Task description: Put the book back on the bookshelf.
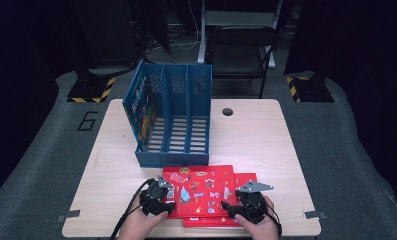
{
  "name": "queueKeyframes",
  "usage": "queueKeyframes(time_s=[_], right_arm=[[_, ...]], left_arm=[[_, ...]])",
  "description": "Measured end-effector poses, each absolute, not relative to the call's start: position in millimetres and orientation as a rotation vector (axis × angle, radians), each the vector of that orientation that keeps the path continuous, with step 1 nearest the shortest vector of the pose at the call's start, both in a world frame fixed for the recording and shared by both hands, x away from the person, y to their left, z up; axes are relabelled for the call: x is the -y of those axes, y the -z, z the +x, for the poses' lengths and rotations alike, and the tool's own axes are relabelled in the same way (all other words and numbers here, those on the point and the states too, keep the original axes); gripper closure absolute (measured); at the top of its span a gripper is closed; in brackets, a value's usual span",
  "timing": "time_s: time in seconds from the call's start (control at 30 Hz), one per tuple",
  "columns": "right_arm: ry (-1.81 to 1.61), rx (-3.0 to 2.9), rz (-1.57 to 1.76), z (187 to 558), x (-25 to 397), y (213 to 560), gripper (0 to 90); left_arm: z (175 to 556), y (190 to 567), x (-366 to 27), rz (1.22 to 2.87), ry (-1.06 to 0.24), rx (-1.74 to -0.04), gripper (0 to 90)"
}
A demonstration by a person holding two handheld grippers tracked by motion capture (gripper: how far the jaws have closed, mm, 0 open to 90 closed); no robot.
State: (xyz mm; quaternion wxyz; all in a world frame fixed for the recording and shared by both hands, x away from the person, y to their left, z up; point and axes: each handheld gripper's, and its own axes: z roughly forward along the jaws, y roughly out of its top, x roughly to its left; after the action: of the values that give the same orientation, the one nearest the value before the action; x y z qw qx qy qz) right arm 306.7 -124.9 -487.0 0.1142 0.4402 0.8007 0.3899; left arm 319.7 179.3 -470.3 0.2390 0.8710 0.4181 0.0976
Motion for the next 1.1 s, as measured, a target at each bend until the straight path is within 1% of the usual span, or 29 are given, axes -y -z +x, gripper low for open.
queueKeyframes(time_s=[0.23,0.33,0.43,0.77,0.9,1.0,1.1], right_arm=[[-1.153,-2.350,1.295,309,127,488,31.0],[-1.158,-2.348,1.298,310,128,487,30.8],[-1.207,-2.334,1.326,310,132,484,29.9],[-1.277,-2.323,1.320,309,135,478,30.1],[-1.268,-2.333,1.331,311,133,478,29.8],[-1.275,-2.330,1.356,313,135,476,32.9],[-1.290,-2.333,1.377,315,136,477,33.0]], left_arm=[[320,472,-181,2.382,-0.255,-1.141,53.1],[321,475,-182,2.356,-0.209,-1.173,55.4],[321,478,-184,2.343,-0.193,-1.179,55.6],[321,480,-182,2.362,-0.210,-1.172,55.5],[323,481,-184,2.348,-0.186,-1.180,55.6],[322,482,-184,2.345,-0.194,-1.176,55.6],[321,481,-183,2.355,-0.208,-1.170,55.6]])
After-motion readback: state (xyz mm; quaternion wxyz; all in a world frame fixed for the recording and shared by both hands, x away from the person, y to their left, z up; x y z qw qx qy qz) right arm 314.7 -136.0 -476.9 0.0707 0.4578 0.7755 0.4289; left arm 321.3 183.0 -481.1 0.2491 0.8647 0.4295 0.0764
